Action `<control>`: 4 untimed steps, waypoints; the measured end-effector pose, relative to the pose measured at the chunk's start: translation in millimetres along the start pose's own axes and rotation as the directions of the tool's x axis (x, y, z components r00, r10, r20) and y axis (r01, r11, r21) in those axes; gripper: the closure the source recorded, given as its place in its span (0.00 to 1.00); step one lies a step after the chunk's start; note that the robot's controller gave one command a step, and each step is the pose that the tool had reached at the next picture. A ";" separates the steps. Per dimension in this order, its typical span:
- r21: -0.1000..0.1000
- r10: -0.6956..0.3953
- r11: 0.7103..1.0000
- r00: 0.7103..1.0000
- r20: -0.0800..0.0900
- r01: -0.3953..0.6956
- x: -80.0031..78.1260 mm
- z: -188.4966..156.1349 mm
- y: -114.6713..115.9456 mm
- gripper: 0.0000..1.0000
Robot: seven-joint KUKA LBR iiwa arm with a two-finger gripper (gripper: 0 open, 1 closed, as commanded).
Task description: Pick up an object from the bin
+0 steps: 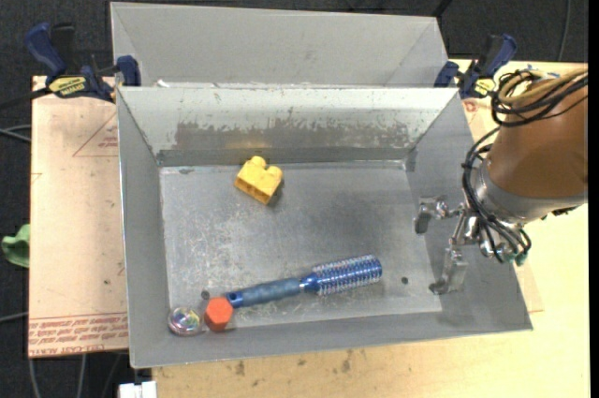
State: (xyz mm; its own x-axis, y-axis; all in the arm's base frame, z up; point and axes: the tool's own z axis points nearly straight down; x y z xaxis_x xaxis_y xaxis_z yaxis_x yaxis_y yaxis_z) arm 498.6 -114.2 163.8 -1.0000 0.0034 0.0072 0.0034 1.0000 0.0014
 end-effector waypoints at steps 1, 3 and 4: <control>-0.001 -0.271 0.963 0.963 0.004 0.271 -11.3 96.4 106.6 0.00; 0.002 -0.350 0.937 0.937 0.008 0.350 5.5 64.4 160.4 0.00; 0.003 -0.278 0.961 0.961 0.014 0.278 3.1 93.9 163.1 0.00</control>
Offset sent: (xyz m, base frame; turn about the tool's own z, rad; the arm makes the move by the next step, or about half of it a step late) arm 0.0117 0.1026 -0.0938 -0.2710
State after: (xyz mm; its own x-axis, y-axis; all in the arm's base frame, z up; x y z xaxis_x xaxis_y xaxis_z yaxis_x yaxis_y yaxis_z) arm 495.4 49.1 70.2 -0.9615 -0.2746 -0.0079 -0.2746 0.9616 0.0000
